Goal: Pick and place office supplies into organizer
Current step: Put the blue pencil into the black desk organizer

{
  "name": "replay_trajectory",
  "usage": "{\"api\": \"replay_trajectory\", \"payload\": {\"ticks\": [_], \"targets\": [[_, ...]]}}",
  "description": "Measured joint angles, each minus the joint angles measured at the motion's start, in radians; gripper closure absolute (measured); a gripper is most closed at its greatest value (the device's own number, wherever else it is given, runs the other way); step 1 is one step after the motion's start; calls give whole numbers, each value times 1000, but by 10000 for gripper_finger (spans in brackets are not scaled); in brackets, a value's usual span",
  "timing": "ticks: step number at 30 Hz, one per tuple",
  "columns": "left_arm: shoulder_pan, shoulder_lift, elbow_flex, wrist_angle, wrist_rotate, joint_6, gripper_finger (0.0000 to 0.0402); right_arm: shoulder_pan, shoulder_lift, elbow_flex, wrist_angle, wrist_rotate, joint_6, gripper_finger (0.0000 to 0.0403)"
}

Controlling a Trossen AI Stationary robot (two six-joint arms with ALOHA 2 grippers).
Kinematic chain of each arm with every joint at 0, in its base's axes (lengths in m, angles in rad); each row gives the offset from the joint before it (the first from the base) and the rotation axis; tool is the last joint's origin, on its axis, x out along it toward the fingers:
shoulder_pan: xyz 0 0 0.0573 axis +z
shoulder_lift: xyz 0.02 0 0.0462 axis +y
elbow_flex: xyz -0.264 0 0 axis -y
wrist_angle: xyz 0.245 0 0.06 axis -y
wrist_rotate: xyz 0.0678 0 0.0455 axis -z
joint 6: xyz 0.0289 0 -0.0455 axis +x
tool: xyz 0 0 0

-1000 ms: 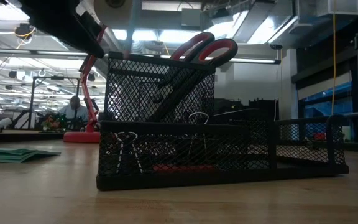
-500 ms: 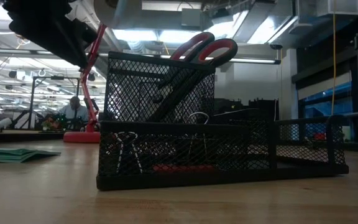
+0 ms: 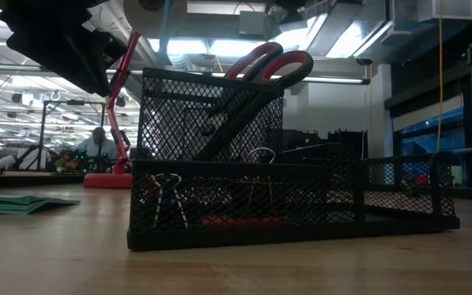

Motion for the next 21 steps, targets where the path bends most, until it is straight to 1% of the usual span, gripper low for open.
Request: {"api": "replay_trajectory", "payload": {"ticks": [14,21], "targets": [[0,0,0,-1,0,-3,327,-2,97,-1,-6,0,75,389],[0,0,0,-1,0,-3,327,-2,99,-1,-65,0,76,389]]}}
